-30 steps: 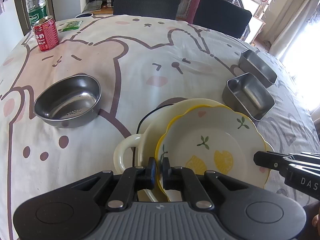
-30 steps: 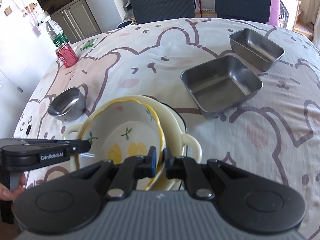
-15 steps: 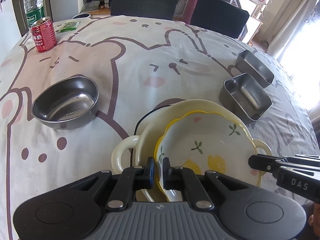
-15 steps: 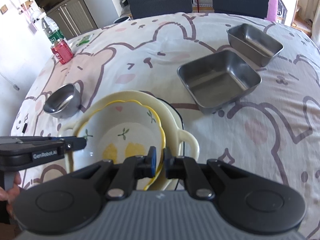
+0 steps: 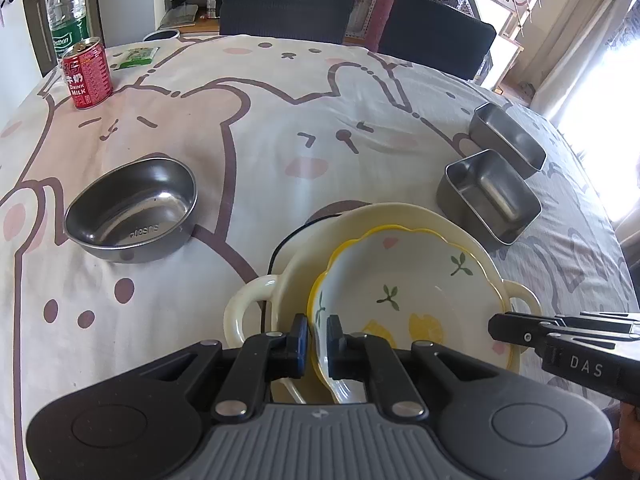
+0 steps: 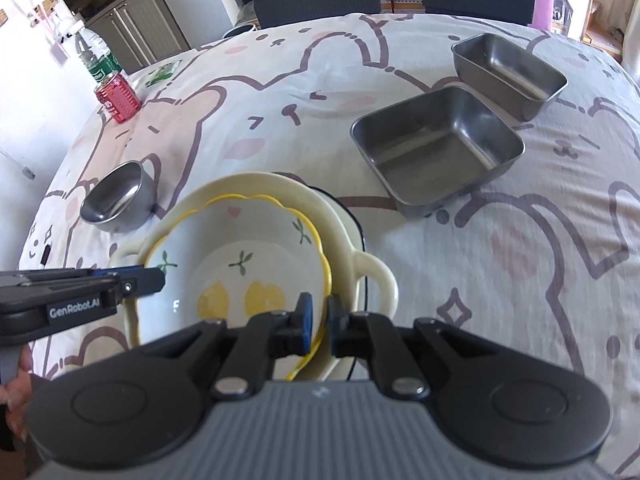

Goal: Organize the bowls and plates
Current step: 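Lower the lemon bowl into the cream bowl and open both grippers, then move both open grippers away from the bowls toward the steel trays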

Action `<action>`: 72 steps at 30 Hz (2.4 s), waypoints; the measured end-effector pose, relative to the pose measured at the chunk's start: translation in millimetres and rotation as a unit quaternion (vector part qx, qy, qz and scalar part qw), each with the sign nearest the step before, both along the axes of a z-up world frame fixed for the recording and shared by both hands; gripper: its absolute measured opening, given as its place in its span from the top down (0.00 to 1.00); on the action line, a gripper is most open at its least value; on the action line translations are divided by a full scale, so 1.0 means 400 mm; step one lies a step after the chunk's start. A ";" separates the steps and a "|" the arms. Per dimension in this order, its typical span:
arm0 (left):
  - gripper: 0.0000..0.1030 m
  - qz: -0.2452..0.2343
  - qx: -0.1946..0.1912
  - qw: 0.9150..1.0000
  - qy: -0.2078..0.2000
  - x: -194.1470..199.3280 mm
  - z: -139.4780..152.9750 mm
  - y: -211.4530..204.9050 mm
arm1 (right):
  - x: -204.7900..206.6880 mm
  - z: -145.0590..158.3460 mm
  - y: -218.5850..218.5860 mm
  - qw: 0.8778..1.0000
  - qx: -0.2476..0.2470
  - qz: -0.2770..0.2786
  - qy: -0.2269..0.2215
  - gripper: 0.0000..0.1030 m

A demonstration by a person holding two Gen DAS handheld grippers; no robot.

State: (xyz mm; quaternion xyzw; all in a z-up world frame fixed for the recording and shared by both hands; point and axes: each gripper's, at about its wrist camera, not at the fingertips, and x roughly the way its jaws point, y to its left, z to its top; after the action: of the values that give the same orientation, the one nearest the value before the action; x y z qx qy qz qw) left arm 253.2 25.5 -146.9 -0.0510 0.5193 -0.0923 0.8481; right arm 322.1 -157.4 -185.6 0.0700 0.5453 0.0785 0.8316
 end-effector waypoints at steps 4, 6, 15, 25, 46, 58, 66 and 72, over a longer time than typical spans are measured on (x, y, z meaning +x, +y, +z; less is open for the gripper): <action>0.90 0.003 -0.001 1.000 0.000 0.002 0.000 0.003 | 0.001 -0.001 0.001 1.000 0.001 -0.002 -0.003 0.90; 0.90 0.005 -0.002 1.000 0.000 0.003 0.001 0.005 | 0.002 -0.002 0.002 1.000 0.002 -0.002 -0.004 0.90; 0.85 -0.008 0.006 1.000 -0.005 0.001 0.001 -0.002 | 0.002 -0.002 0.006 1.000 0.004 0.001 -0.004 0.87; 0.77 -0.012 0.004 1.000 0.012 0.002 -0.005 -0.002 | 0.008 -0.002 -0.004 1.000 0.025 -0.010 0.008 0.77; 0.43 -0.017 -0.015 0.999 -0.025 -0.070 0.062 -0.002 | -0.046 0.058 -0.003 0.999 0.037 0.008 -0.039 0.51; 0.02 0.019 -0.052 0.996 -0.066 -0.107 0.115 -0.008 | -0.097 0.120 -0.096 0.993 0.053 -0.019 -0.106 0.09; 0.00 0.034 -0.104 0.990 -0.089 -0.069 0.145 -0.071 | -0.075 0.162 -0.198 0.987 0.021 -0.028 -0.154 0.00; 0.00 0.032 -0.124 0.988 -0.089 0.018 0.140 -0.155 | 0.006 0.160 -0.268 0.977 0.026 -0.030 -0.208 0.00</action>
State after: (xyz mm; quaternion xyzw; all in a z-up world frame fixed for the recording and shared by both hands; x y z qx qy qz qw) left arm 260.3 -36.7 -90.9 -0.1637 0.4241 -0.1332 0.8807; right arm 324.6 -264.5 -121.5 0.0898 0.3556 0.0800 0.9269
